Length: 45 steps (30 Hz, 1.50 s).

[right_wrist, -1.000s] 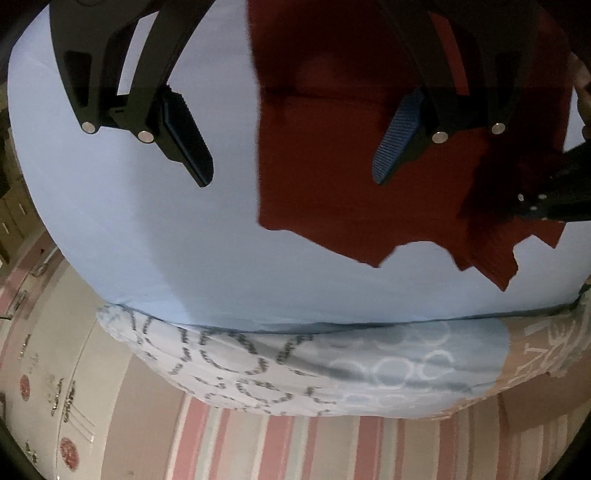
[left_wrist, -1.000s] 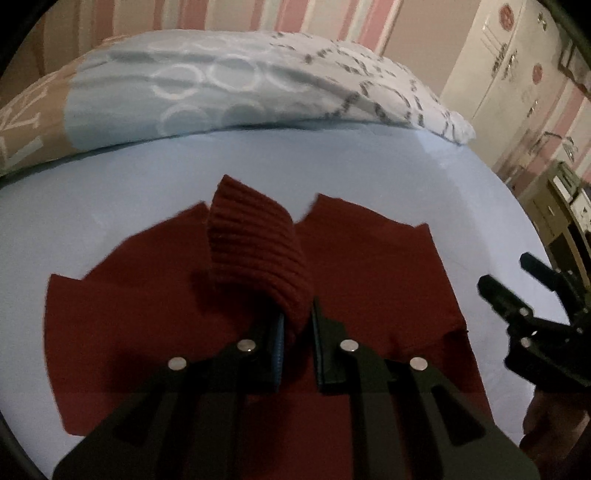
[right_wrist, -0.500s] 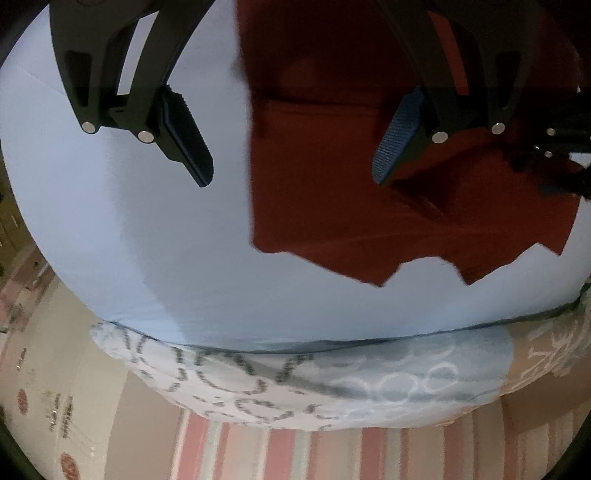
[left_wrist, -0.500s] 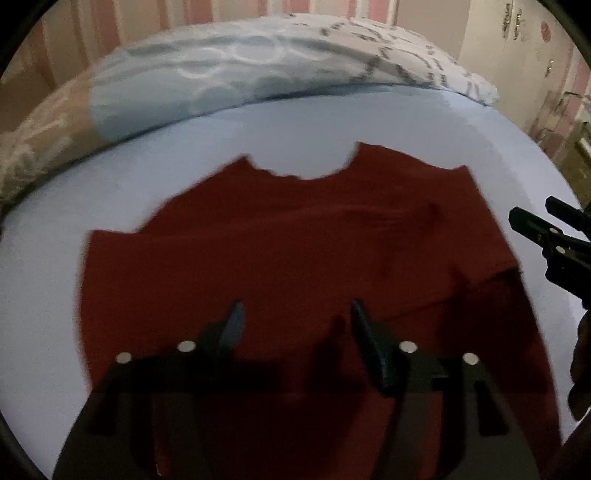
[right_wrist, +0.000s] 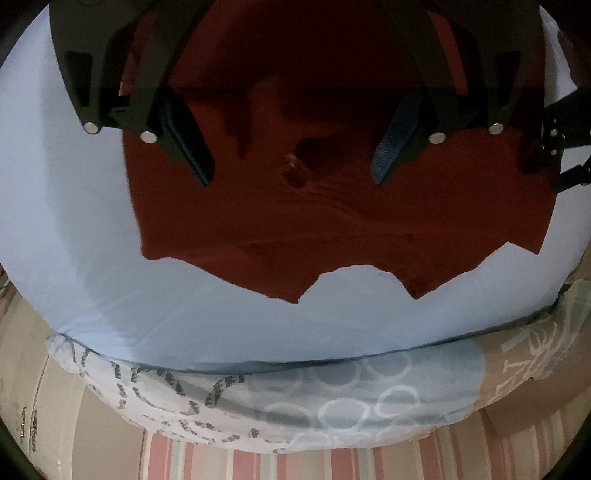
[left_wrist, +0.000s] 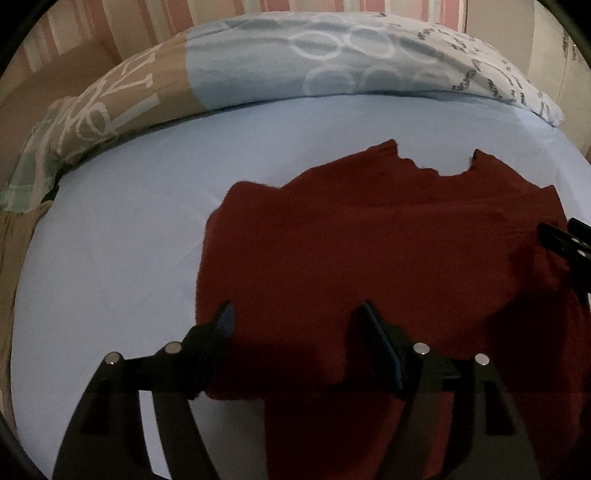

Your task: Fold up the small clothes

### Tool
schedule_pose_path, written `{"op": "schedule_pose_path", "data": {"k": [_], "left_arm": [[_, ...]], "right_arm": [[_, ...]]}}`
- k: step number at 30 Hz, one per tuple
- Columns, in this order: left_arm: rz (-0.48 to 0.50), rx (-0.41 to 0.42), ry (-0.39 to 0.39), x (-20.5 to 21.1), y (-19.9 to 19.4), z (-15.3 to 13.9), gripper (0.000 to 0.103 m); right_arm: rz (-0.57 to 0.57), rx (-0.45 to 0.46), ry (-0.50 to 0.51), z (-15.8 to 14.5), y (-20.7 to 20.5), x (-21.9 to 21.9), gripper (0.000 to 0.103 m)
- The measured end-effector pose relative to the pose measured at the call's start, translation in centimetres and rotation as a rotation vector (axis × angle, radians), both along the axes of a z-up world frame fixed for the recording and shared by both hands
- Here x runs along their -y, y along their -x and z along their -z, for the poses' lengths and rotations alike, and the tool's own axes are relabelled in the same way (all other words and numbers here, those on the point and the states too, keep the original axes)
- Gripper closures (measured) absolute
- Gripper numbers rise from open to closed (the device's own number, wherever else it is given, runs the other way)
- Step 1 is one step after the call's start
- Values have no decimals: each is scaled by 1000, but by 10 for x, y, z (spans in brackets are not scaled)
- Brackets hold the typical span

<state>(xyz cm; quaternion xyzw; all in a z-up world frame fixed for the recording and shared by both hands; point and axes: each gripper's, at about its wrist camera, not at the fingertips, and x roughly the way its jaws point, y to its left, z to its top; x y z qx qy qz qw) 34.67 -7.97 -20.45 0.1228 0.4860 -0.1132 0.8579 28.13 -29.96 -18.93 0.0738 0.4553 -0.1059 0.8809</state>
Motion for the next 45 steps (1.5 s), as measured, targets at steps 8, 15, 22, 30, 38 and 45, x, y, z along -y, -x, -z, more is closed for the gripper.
{"op": "schedule_pose_path", "data": {"k": [8,15,22,30,38,45], "left_arm": [[-18,-7,16,-5,-3,-4,31],[-25,11,31,-2,-7,-14,27],[-23,7,22,5,-7,-9,22],[-20,-16,-2,8,-8,2,22],[-2,-49,2,19,-5,10,19],[-44,-77,14,15,-5,28,11]], "right_arm": [[10,-68,-21,15,-7,1,91],[6,58,149,-24,15,20,95],[21,-5,212,-3,31,63,95],[1,-19,270,6,53,63,44],[-77,9,269,-2,43,37,43],[-27,-82,163,33,36,48,44]]}}
